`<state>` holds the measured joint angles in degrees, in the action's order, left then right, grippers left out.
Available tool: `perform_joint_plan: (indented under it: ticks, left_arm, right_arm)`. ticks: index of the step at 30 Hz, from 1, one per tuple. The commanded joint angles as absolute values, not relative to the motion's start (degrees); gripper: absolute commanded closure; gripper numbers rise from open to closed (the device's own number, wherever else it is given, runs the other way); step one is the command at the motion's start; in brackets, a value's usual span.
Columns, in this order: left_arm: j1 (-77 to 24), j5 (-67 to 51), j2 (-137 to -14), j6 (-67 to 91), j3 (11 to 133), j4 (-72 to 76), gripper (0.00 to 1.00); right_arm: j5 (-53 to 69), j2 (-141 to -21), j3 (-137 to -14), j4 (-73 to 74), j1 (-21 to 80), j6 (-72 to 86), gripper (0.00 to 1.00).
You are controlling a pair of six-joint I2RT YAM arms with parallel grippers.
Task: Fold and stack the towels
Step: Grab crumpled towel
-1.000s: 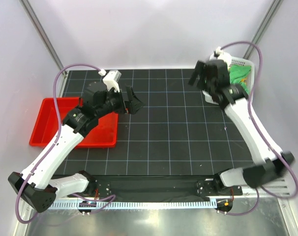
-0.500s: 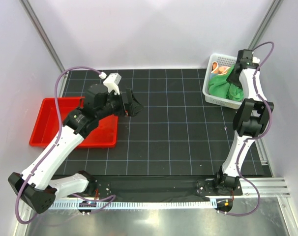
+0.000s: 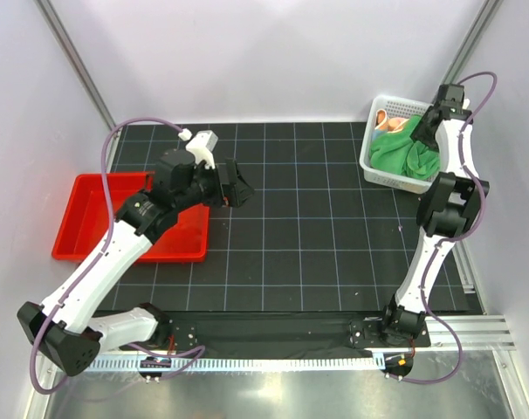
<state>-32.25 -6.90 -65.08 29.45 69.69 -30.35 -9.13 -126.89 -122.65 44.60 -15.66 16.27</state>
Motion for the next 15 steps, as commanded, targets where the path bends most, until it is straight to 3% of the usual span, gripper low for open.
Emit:
perform_joint_plan:
  ticks: [1,10,13,15]
  left_arm:
    - [-32.3,-6.1,-65.7,28.6,70.8,-29.9,0.0]
    - [-32.3,-5.4,-66.9,28.4,71.6,-30.2,0.01]
    - [-32.3,-5.4,-67.5,28.0,72.2,-30.6,0.0]
    - [-32.3,-5.4,-67.6,27.9,72.2,-30.7,0.0]
  right_arm:
    - [-7.0,-128.1,-124.3,42.6,-16.0,14.1,0.46]
    - [-4.4,-131.2,-124.8,41.8,-16.0,13.4,0.57]
    - [-4.4,-131.5,-126.5,42.0,-16.0,12.8,0.71]
    - [-4.1,-131.5,-128.1,43.1,-16.0,12.5,0.96]
